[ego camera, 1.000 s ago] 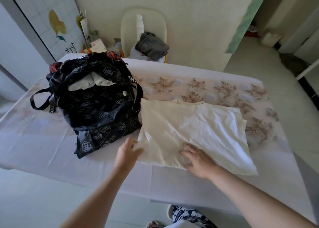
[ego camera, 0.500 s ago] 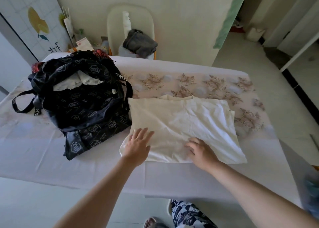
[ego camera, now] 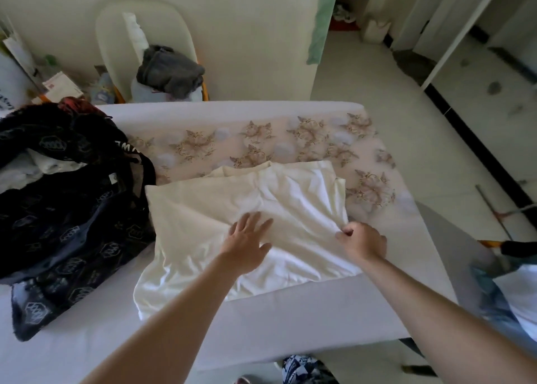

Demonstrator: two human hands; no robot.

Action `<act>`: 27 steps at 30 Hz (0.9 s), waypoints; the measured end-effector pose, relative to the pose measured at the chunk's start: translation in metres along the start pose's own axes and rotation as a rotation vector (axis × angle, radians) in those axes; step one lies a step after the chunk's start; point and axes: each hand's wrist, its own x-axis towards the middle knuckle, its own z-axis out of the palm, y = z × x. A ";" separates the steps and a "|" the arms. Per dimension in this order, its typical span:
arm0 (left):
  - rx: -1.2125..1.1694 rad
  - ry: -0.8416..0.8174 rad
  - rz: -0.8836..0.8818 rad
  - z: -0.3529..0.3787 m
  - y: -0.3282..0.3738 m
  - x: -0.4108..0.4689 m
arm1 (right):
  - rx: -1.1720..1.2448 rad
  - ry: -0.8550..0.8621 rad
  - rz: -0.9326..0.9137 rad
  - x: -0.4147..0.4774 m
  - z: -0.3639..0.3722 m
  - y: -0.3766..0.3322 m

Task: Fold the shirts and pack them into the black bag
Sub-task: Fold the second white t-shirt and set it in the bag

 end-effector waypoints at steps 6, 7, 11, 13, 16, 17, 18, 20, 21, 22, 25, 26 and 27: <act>0.040 -0.025 0.126 0.008 0.033 0.046 | 0.050 0.099 0.078 0.024 -0.015 0.024; 0.041 0.011 0.136 0.007 0.035 0.054 | -0.018 0.033 0.078 0.028 -0.018 0.027; -0.044 0.152 0.065 -0.006 0.037 0.095 | -0.019 -0.009 -0.046 0.050 -0.023 0.020; -0.052 0.198 0.012 -0.017 0.034 0.117 | 0.073 0.101 -0.187 0.065 -0.022 0.003; -0.074 0.200 -0.068 -0.031 0.027 0.150 | 0.062 0.149 -0.323 0.091 -0.019 -0.030; -0.067 0.184 -0.104 -0.034 0.024 0.160 | 0.021 0.108 -0.315 0.099 -0.017 -0.040; -0.047 0.165 -0.145 -0.038 0.021 0.170 | -0.031 0.073 -0.285 0.106 -0.015 -0.048; 0.010 0.120 -0.217 -0.043 0.013 0.184 | -0.090 0.034 -0.215 0.117 -0.011 -0.054; 0.032 0.115 -0.224 -0.046 0.009 0.189 | -0.057 0.021 -0.190 0.121 -0.009 -0.053; 0.041 0.138 -0.205 -0.048 0.005 0.193 | 0.003 0.020 -0.170 0.124 -0.008 -0.051; 0.010 0.370 -0.103 -0.056 -0.005 0.203 | 0.163 0.131 -0.104 0.135 -0.012 -0.044; 0.004 0.460 -0.091 -0.060 -0.006 0.207 | 0.184 0.179 -0.083 0.141 -0.013 -0.042; 0.002 0.525 -0.090 -0.064 -0.004 0.210 | 0.191 0.193 -0.056 0.147 -0.015 -0.039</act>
